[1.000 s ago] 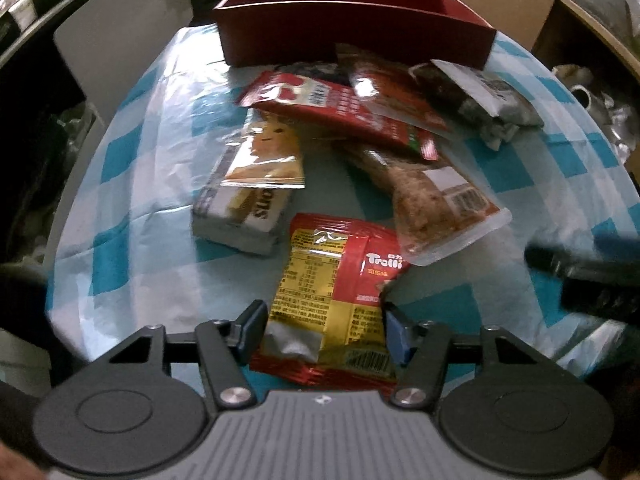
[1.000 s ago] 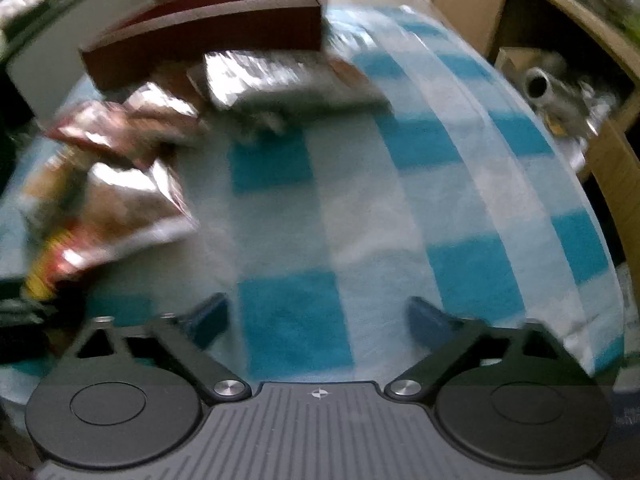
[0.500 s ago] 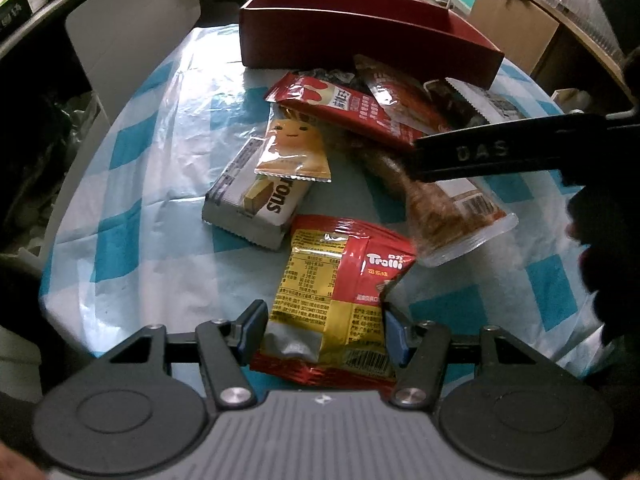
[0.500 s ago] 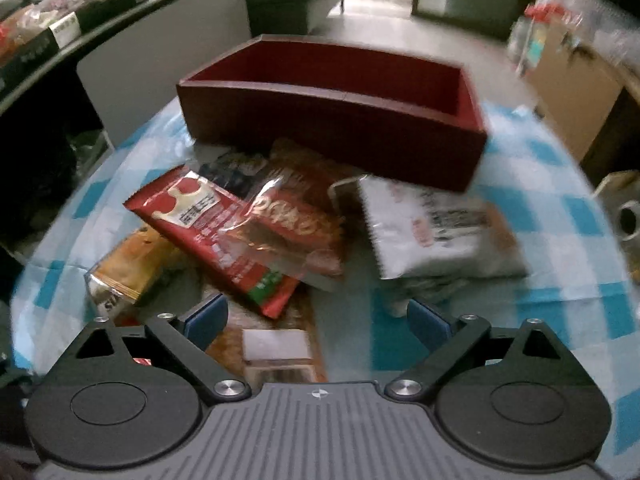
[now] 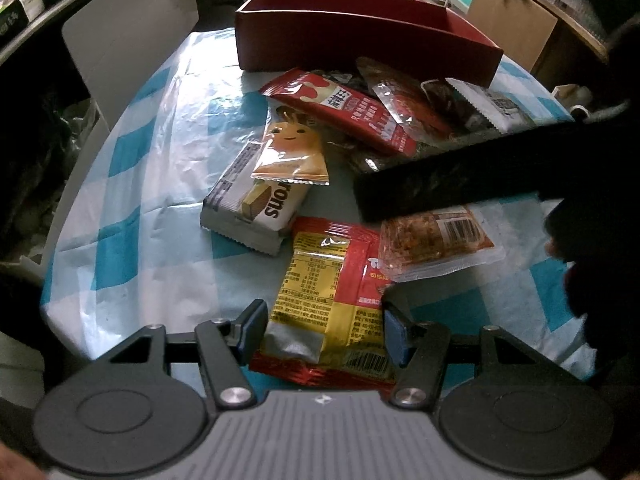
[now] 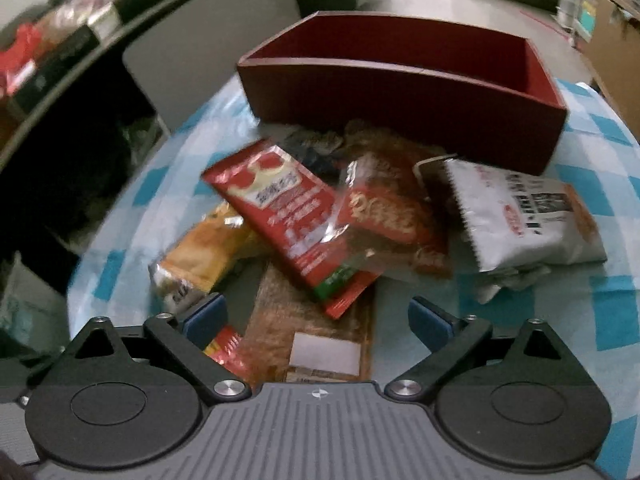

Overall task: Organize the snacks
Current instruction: 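Grasp the yellow Trolli bag with the left tool while the right tool grasps the brown jerky pouch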

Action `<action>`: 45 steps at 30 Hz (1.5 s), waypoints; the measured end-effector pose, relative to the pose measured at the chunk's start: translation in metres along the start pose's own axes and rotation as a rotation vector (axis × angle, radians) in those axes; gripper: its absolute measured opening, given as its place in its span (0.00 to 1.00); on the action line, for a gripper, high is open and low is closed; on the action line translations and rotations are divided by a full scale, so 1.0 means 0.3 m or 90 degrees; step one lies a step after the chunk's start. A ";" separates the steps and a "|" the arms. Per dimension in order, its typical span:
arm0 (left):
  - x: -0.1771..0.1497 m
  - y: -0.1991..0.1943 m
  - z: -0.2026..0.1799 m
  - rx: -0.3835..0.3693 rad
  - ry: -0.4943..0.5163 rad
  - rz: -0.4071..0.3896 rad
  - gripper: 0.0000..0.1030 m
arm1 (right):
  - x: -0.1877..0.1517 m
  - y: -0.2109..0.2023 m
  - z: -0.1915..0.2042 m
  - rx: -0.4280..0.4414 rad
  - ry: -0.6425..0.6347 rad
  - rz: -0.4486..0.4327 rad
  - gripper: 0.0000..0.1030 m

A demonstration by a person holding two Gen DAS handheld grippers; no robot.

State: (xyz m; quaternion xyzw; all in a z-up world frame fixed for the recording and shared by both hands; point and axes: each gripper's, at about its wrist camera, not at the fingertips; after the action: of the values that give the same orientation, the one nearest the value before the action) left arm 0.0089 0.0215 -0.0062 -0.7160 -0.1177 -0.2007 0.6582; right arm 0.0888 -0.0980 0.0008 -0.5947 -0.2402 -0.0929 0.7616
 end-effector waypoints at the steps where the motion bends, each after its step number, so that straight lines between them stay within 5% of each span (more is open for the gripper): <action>1: 0.000 -0.001 0.001 -0.001 -0.001 0.001 0.53 | -0.002 0.019 0.004 -0.020 -0.005 0.008 0.98; 6: 0.005 -0.004 0.007 -0.007 -0.005 0.004 0.53 | -0.011 0.054 0.002 -0.058 -0.021 0.003 0.92; 9: 0.008 -0.002 0.013 -0.010 -0.008 0.009 0.53 | -0.035 0.018 -0.016 -0.056 -0.048 0.004 0.74; 19: 0.001 0.009 -0.004 0.001 0.007 0.017 0.53 | -0.193 -0.110 -0.087 -0.046 -0.060 0.073 0.66; 32: -0.003 0.033 -0.021 0.037 0.031 0.007 0.71 | -0.190 -0.081 -0.126 -0.045 -0.018 0.047 1.00; 36: -0.001 0.045 -0.020 0.061 0.039 0.001 0.90 | -0.212 -0.080 -0.132 -0.031 -0.016 0.016 1.00; 43: -0.005 0.061 -0.003 0.044 0.026 0.030 0.84 | -0.211 -0.081 -0.122 -0.034 -0.048 0.052 1.00; 45: -0.001 0.041 -0.016 0.040 0.031 0.014 0.61 | -0.206 -0.074 -0.110 -0.038 -0.070 0.068 0.99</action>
State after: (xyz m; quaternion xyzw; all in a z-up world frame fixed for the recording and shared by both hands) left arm 0.0133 0.0156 -0.0173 -0.6914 -0.1002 -0.2070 0.6849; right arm 0.0341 -0.1445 -0.0156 -0.6336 -0.2466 -0.0264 0.7329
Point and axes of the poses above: each gripper's, at about its wrist camera, not at the fingertips, and y roughly the way its jaws point, z to its left, x to its top, and after that the axes turned 1 degree about x, right-handed
